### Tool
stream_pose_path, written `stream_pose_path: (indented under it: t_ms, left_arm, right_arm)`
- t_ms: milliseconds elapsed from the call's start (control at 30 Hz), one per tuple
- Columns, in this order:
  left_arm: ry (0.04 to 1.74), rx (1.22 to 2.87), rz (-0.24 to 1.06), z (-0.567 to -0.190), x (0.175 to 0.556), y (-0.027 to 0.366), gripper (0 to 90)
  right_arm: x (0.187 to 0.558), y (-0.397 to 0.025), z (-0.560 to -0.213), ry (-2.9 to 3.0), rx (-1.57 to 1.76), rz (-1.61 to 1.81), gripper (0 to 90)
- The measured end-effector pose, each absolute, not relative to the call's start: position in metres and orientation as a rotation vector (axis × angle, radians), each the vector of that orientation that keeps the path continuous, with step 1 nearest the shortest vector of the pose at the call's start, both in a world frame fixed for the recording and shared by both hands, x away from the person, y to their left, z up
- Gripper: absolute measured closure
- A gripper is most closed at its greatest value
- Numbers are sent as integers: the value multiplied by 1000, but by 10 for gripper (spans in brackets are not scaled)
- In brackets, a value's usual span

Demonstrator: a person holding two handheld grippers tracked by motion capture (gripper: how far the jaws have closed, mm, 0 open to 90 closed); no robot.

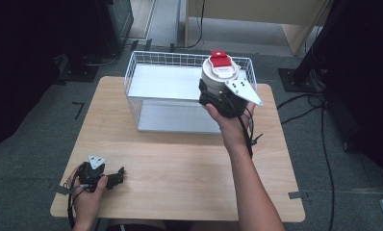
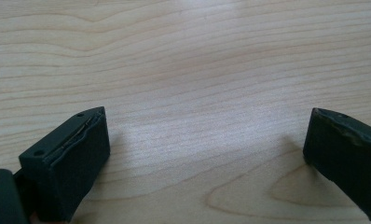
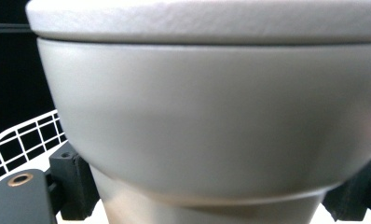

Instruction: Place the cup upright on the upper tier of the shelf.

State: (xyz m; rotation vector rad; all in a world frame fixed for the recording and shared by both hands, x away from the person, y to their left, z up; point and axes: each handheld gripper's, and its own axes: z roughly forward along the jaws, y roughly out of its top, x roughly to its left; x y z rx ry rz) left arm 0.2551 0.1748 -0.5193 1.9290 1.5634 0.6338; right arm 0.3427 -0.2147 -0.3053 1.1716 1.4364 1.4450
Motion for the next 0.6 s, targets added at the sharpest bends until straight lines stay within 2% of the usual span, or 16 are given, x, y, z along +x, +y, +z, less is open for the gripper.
stream_pose_path:
  t_ms: [600]
  left_arm:
    - [1564,1929,633,-519,255,175,9]
  right_arm:
    - [395,-188,-310,1458,1205,1393,114]
